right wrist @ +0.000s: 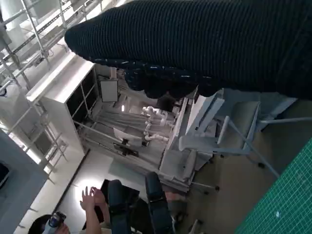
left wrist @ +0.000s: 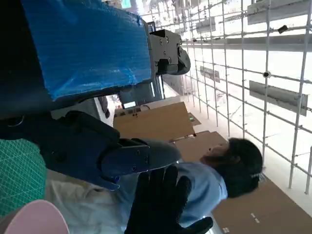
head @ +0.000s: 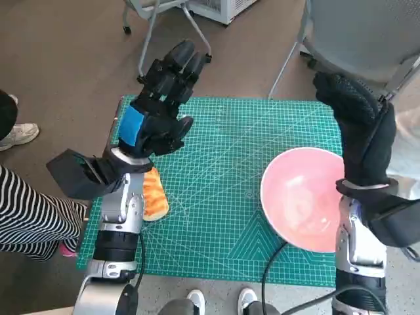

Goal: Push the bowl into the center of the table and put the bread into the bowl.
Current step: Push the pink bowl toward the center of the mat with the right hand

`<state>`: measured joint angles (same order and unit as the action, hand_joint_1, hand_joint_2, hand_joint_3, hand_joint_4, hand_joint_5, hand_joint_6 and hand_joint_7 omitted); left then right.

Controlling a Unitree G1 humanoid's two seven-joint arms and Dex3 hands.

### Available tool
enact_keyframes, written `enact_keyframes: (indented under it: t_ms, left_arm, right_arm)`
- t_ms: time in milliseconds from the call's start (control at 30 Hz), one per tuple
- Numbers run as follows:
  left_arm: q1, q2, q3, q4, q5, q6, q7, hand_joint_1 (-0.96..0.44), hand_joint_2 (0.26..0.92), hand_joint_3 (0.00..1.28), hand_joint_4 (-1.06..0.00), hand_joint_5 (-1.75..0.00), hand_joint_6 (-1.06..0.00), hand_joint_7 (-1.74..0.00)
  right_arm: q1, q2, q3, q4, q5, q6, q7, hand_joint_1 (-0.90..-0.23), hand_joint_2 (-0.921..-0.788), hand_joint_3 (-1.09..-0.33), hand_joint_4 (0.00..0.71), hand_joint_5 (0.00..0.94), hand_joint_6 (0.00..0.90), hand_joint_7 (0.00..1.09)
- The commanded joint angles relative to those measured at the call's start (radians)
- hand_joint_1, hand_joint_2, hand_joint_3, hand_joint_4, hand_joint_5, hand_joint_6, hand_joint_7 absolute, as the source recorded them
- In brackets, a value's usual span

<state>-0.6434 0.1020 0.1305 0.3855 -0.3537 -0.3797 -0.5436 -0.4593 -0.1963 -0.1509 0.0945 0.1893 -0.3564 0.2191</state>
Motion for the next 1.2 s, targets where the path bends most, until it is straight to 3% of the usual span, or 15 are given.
enact_keyframes:
  t_ms: [33,800,1067,1200]
  left_arm:
    - [-0.005,-0.009,-0.001,0.003,-0.002,-0.008,0.001,-0.58,0.921,0.45,-0.08,-0.01,0.00,-0.41]
    - [-0.003,-0.025,-0.009,-0.009,0.006,-0.006,0.005,-0.58,0.921,0.45,-0.08,-0.01,0.00,-0.41]
    - [0.001,-0.025,-0.006,-0.013,-0.005,0.004,0.001,-0.59,0.921,0.46,-0.07,-0.01,0.00,-0.41]
    - [0.002,-0.026,-0.003,-0.008,-0.009,0.003,-0.001,-0.59,0.921,0.46,-0.08,-0.01,0.00,-0.41]
  right_arm:
    - [0.025,-0.013,-0.004,0.000,-0.003,0.018,0.006,-0.733,-0.921,-0.679,0.190,0.000,0.079,0.50]
    - [0.049,-0.036,-0.012,-0.042,-0.001,0.044,0.005,-0.710,-0.921,-0.697,0.187,0.000,0.064,0.51]
    - [0.125,-0.073,-0.084,-0.055,0.043,0.012,0.025,-0.700,-0.921,-0.701,0.184,0.000,0.060,0.51]
    - [0.178,-0.084,-0.132,-0.052,0.046,-0.027,0.019,-0.701,-0.921,-0.710,0.177,0.000,0.048,0.51]
